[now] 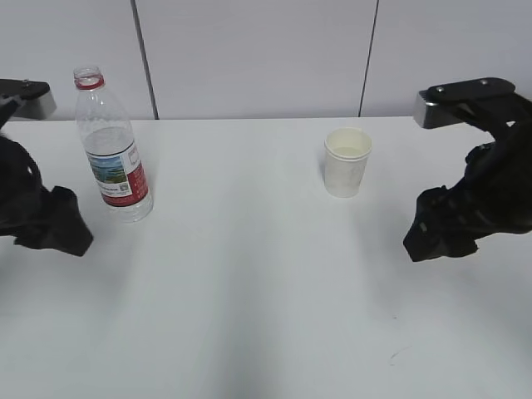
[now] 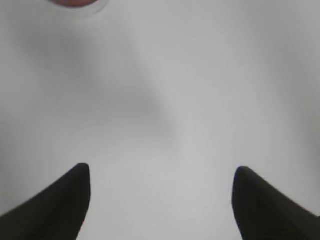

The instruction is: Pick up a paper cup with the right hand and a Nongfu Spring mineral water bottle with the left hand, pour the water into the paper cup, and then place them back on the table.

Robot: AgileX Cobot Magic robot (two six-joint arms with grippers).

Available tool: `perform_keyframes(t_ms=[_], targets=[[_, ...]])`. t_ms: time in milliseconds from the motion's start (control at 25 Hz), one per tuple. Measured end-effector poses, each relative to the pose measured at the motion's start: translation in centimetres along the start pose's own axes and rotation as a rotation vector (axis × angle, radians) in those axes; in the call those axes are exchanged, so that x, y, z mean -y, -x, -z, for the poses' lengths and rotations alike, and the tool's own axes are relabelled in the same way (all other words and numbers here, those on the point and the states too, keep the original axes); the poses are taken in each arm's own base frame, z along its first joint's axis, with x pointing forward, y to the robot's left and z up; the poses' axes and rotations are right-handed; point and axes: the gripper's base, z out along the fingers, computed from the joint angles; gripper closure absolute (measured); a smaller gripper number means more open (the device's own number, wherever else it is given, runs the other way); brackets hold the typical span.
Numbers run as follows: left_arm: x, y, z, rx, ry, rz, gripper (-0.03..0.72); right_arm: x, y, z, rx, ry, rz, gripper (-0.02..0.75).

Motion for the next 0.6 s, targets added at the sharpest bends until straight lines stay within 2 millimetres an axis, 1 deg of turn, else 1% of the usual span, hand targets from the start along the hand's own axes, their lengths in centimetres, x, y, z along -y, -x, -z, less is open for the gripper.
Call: perform_keyframes(t_ms=[160, 280, 440, 600], targets=[[-0.9, 0.0, 1.9, -0.130, 0.104, 0.046, 0.155, -0.2, 0.2, 1.0, -0.054, 0.011, -0.020, 0.149], [-1.3, -0.5, 2.7, -0.230, 0.156, 0.102, 0.155, -0.3, 0.3, 1.6, -0.089, 0.012, -0.052, 0.149], [-1.5, -0.8, 2.9, -0.273, 0.182, 0.139, 0.155, -0.1, 0.1, 2.4, -0.150, -0.016, -0.158, 0.150], [-1.3, -0.8, 2.9, -0.272, 0.165, 0.172, 0.155, 0.7, -0.6, 2.8, -0.231, -0.127, -0.262, 0.150]])
